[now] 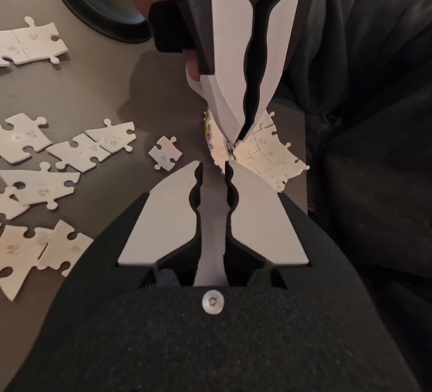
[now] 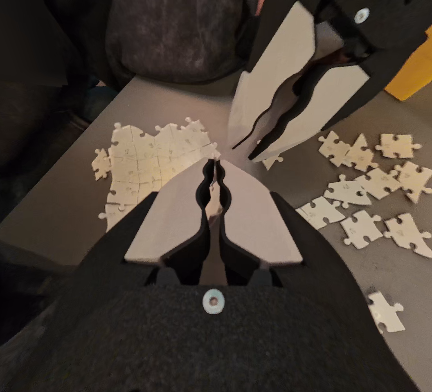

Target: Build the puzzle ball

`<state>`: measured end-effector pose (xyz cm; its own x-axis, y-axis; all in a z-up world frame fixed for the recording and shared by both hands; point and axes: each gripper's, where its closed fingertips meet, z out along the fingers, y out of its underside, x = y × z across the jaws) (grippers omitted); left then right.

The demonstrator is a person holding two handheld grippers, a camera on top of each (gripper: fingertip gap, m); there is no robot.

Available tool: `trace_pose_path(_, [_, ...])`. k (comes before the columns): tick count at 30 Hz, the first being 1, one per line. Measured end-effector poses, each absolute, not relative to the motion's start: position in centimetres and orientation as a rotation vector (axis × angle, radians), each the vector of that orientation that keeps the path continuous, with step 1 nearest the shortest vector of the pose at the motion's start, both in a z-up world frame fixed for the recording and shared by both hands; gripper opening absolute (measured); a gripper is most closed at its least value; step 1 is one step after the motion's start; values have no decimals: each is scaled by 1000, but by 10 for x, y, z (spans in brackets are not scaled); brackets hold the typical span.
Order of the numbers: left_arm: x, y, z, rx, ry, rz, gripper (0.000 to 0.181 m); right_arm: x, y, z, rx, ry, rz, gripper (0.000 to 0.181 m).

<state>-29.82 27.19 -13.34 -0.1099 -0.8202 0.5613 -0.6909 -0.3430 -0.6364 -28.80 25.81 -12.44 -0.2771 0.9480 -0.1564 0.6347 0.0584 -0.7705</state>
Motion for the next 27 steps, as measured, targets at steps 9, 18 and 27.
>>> trace_pose_path(9, [-296, 307, -126, -2052, 1440, -1500, 19, -299, 246, -118, -1430, -2139, 1112, 2])
trace_pose_path(18, [-300, 336, -116, -2053, 1206, -1543, 19, -303, 258, -110, -1323, -2148, 1000, 2])
trace_pose_path(27, [-297, 331, -124, -2080, 1252, -1522, 19, -312, 259, -118, -1288, -2149, 1141, 2])
